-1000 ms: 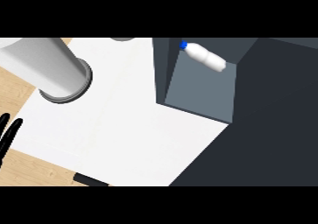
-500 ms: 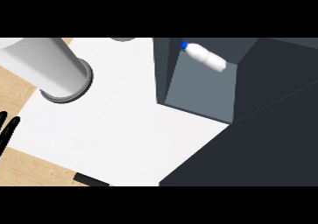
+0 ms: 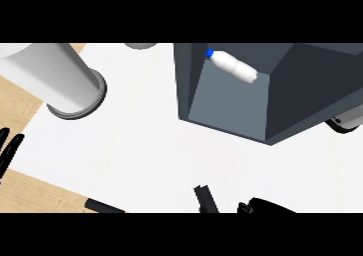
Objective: Pick up the bottled water, place it into the cabinet and close the cabinet
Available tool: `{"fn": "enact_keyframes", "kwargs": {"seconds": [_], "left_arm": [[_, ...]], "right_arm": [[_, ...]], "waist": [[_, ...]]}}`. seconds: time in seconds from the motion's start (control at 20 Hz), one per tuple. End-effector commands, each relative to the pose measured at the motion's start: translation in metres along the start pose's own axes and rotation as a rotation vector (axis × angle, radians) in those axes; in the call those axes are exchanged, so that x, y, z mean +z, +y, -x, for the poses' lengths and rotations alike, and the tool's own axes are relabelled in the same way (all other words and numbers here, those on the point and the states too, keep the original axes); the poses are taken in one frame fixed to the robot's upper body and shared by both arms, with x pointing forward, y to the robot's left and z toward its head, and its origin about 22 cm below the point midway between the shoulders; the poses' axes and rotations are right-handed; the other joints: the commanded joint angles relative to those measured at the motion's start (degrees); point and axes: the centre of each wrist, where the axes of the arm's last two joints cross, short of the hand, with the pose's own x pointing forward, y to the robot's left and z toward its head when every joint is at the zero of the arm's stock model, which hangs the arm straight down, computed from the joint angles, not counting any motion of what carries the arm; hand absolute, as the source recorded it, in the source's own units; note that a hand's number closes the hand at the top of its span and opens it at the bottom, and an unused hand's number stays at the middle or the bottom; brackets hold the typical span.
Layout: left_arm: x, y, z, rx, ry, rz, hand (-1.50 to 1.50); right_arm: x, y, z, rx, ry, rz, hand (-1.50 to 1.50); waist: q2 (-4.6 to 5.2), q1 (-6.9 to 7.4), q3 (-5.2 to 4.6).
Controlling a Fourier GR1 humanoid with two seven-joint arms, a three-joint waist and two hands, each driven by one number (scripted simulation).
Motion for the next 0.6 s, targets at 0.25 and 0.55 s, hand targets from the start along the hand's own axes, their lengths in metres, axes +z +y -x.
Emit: {"fn": "enact_keyframes", "kwargs": {"seconds": [0.25, 0.55], "left_arm": [[0.004, 0.008, 0.003, 0.006, -0.008, -0.029, -1.50], [0.012, 0.012, 0.005, -0.003, 0.010, -0.055, -1.50]], "right_arm": [[-0.071, -0.034, 0.009, -0.060, 0.104, 0.093, 1.50], [-0.118, -0.072, -0.005, -0.075, 0.118, 0.330, 1.50]], "waist": [[-0.33, -0.83, 0.29], [-1.27, -2.93, 0.71]]}}
